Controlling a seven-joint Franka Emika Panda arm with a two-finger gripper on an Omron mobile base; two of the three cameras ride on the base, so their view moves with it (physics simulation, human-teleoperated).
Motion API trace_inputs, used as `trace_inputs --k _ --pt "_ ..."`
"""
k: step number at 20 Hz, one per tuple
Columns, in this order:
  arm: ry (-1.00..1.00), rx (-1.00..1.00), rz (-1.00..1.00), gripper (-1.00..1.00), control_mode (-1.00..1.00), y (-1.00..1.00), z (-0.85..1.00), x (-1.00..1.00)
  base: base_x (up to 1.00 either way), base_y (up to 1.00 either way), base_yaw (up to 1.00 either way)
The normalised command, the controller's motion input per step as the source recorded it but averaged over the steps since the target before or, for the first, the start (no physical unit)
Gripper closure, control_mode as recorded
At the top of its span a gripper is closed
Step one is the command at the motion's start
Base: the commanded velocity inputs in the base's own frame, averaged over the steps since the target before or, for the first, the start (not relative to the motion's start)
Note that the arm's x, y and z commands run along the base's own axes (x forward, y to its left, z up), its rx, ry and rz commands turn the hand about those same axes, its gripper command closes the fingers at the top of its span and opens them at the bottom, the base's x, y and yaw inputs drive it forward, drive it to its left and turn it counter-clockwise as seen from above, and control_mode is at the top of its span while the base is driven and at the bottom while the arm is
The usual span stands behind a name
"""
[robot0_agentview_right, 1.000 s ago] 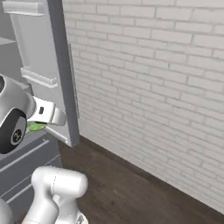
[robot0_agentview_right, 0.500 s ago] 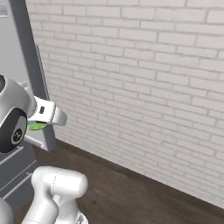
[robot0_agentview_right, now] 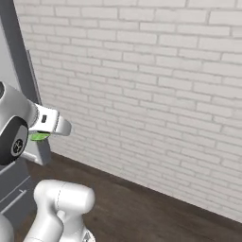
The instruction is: Grab a lemon wedge from the fridge and one ice cube from the ice bowl, and put them in the glass of lemonade.
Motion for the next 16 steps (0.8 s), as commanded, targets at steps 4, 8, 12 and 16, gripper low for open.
trace_inputs --k 4,8,12,16 --pt "0.00 0.00 0.00 1.00 1.00 0.00 0.00 0.00 -0.70 0.15 -0.62" --pt "0.00 0.00 0.00 1.00 1.00 0.00 0.00 0.00 -1.00 0.01 -0.27" --pt "0.00 0.00 0.00 1.00 1.00 0.00 0.00 0.00 -1.00 -0.01 -0.04" --pt "0.00 0.00 0.00 1.00 1.00 0.00 0.00 0.00 -0.91 0.05 -0.35"
